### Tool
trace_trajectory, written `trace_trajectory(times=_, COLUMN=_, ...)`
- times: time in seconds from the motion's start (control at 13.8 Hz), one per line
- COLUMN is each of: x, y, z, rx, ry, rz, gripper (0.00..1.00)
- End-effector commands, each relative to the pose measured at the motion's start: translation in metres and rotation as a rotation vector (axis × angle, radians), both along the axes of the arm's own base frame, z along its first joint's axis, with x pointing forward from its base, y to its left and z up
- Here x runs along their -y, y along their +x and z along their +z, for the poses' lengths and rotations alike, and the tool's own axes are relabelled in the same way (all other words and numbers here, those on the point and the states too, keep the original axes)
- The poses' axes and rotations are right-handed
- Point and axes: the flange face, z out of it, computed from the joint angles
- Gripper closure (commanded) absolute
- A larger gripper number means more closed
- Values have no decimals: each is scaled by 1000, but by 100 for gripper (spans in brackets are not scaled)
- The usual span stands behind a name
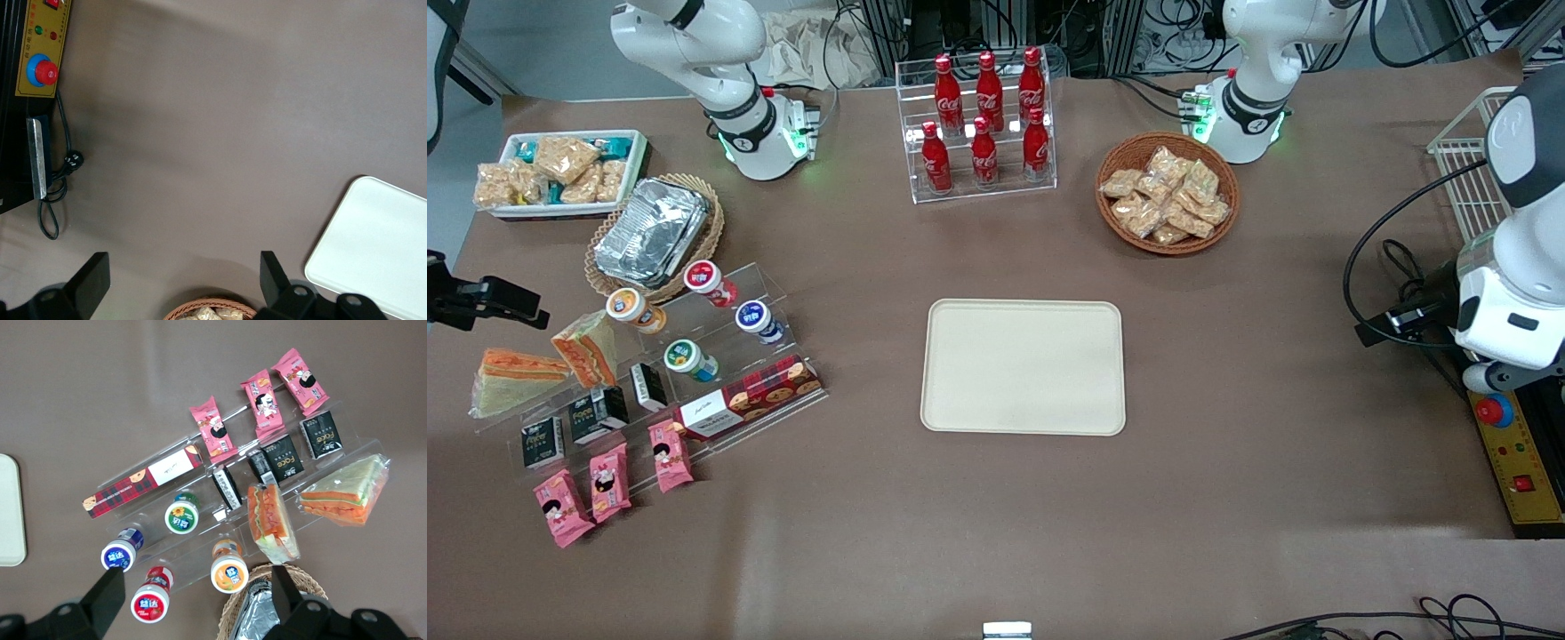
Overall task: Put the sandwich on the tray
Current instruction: 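Move the right gripper toward the wrapped sandwiches on the acrylic rack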
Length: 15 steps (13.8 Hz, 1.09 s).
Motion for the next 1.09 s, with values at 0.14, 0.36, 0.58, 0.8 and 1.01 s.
trace_trajectory(times=0.14, x=14, y=-7, z=5, rx=-17, ry=-82, rz=-20, gripper=2)
trace_trajectory(times=0.36, x=31, y=-8, z=4, rx=-12, ry=-82, rz=-51, gripper=2)
trace_trajectory(times=0.58, x=51, y=-10, z=1, rx=-16, ry=-80, rz=-78, gripper=2)
trace_trajectory(times=0.8, x=66, y=-9, z=-14, rx=-53, ry=-80, rz=-149, gripper=2)
trace_trajectory(times=1.01, x=76, y=1, z=-36, rx=-70, ry=-100, rz=-416, gripper=2)
